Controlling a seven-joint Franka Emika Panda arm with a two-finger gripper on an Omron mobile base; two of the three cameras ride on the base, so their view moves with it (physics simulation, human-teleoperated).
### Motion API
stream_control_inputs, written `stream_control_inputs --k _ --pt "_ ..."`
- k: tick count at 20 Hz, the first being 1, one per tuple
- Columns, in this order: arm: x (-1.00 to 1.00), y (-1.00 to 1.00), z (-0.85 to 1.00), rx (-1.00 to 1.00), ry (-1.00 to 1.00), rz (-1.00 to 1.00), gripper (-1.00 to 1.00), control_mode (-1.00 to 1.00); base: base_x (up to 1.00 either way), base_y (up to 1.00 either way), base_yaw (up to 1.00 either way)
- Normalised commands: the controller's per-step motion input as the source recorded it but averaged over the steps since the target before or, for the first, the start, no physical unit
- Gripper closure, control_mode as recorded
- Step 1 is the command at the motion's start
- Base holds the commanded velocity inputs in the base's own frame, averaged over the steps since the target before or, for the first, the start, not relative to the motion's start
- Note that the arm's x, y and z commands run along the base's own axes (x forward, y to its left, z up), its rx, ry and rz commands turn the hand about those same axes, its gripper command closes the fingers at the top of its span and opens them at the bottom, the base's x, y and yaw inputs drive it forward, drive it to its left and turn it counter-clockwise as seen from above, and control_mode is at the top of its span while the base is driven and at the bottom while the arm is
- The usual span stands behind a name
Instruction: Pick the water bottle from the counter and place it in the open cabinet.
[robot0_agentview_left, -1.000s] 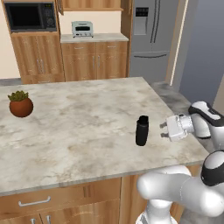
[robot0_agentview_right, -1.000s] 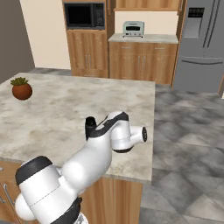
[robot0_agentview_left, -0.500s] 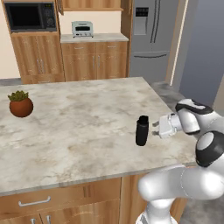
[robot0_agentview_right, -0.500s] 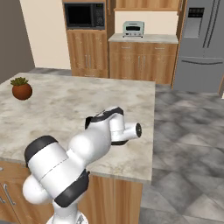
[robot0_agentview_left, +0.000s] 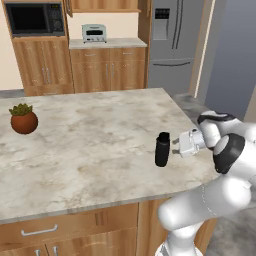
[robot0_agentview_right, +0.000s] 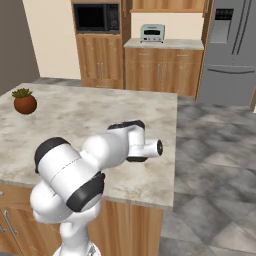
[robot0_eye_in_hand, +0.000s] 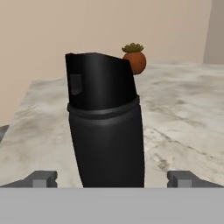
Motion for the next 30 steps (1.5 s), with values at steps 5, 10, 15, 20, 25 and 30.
stream_control_inputs --k 5,10,15,20,25,30 --pt "0.00 0.22 -0.01 0.00 0.00 0.07 -1.00 -1.00 0.00 0.00 0.00" --pt "0.00 0.25 -0.03 0.00 0.00 0.07 -1.00 -1.00 0.00 0.00 0.00" --pt "0.00 0.25 -0.08 0.00 0.00 0.08 -1.00 -1.00 0.00 0.00 0.00" --pt "0.00 0.19 -0.08 0.00 0.00 0.08 -1.00 -1.00 0.00 0.00 0.00" --pt "0.01 0.26 -0.13 0.00 0.00 0.07 1.00 -1.00 0.00 0.00 0.00" --pt "0.00 0.02 -0.01 0.02 -0.03 0.09 1.00 -1.00 0.00 0.00 0.00"
